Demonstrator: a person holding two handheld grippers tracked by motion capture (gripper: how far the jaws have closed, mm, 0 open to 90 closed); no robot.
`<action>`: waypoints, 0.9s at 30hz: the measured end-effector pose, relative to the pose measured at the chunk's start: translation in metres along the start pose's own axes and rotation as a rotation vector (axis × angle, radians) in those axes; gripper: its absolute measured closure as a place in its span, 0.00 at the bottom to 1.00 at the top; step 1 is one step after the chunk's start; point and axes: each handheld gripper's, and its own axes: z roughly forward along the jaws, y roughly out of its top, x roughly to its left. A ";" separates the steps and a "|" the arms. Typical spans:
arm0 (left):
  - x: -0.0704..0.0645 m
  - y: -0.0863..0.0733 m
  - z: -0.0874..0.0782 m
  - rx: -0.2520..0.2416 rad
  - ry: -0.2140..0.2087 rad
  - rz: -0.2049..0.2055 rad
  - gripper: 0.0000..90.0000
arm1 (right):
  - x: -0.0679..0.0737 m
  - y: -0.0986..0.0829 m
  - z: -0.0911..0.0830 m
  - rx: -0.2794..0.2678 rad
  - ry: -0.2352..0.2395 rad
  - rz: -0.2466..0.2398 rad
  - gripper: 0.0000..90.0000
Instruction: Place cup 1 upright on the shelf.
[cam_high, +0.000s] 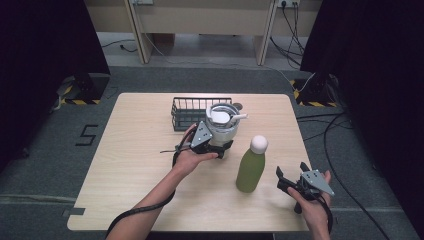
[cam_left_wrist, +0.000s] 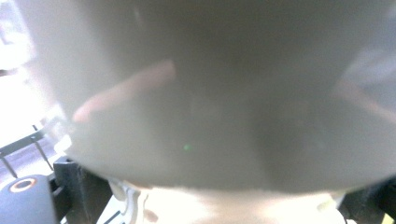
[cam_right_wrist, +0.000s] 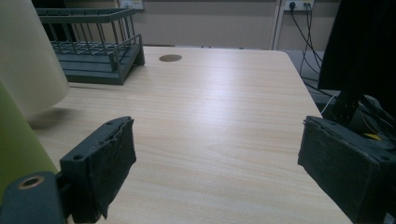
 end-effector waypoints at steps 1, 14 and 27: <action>0.000 0.001 -0.001 -0.004 0.003 0.000 0.10 | 0.000 0.000 0.000 0.000 -0.001 0.000 0.12; 0.013 0.010 -0.020 -0.013 0.068 0.014 0.10 | -0.001 0.000 -0.001 -0.003 -0.014 0.006 0.12; 0.025 0.018 -0.036 -0.021 0.127 0.027 0.10 | -0.003 0.000 -0.002 -0.004 -0.028 0.017 0.12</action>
